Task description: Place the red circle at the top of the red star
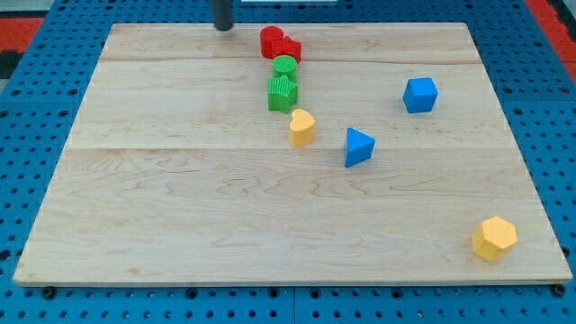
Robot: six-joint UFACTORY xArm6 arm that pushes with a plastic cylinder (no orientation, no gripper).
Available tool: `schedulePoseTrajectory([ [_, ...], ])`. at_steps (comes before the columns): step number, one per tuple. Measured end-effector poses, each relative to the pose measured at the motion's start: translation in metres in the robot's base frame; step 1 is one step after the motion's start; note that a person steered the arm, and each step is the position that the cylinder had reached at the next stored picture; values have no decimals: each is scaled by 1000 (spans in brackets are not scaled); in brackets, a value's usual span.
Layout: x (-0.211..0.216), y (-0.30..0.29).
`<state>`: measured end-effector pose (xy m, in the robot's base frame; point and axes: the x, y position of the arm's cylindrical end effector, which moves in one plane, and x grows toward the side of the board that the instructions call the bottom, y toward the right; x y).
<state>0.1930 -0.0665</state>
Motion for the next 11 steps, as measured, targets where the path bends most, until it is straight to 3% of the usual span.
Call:
schedulePoseTrajectory([
  [2,15,-27],
  [3,40,-6],
  [5,50,-1],
  [11,-1,33],
])
